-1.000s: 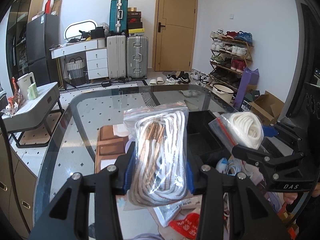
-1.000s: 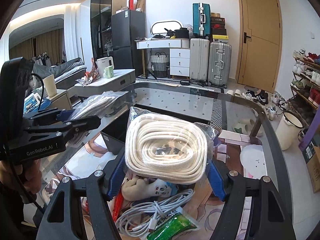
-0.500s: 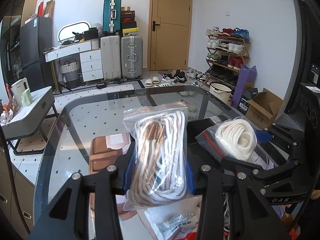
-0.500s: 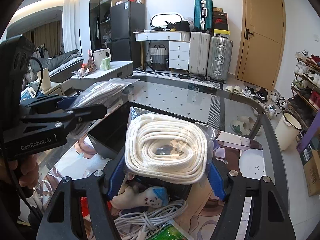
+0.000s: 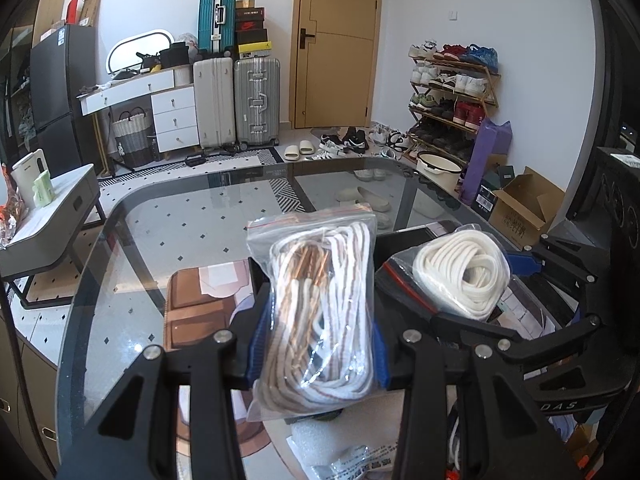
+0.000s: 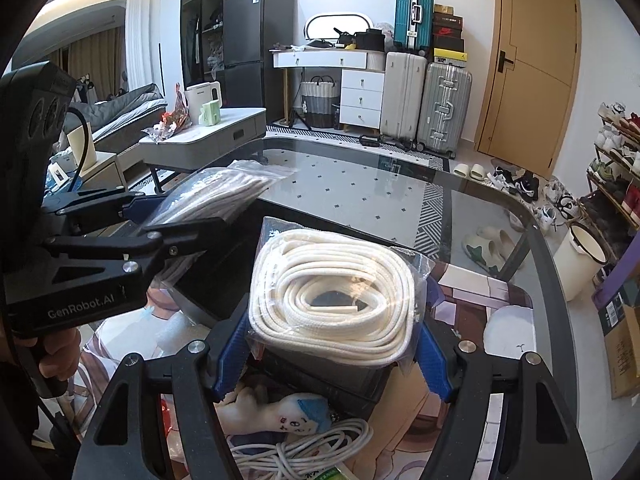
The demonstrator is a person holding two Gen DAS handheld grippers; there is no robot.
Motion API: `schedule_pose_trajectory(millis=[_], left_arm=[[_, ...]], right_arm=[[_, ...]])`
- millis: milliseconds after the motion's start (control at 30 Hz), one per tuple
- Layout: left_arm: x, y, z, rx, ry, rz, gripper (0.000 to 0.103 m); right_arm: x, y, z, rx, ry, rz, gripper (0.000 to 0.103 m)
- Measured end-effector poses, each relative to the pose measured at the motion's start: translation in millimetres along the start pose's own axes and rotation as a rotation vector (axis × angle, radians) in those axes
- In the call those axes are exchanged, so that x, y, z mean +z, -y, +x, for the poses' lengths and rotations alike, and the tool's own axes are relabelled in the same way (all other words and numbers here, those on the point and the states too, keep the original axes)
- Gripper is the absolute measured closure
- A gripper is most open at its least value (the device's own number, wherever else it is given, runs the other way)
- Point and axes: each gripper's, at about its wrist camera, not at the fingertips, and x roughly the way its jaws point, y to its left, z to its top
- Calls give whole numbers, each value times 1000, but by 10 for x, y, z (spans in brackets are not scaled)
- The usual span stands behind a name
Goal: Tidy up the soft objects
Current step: 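Carry the bagged rope over the black box with the left gripper, then lower the bagged rope into the black box and open the left gripper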
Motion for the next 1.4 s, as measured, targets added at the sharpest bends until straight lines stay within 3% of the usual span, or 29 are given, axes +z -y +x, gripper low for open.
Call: schedule_pose_trajectory(millis=[900,1000,1167,1400], left_arm=[[28,-1,185,2,-32,32,62],[21,0,187,1,-33,31,62],[25,8,198,-7,-35,35,61],[24,66,207,-39,-55,69,61]], right_arm=[[115,-41,337,47,-34,-68,30],[126,-34,371,40,-34,-72,26],[132,-63,315,5,4,-100,6],[64,-13,196,-63,11,-118,4]])
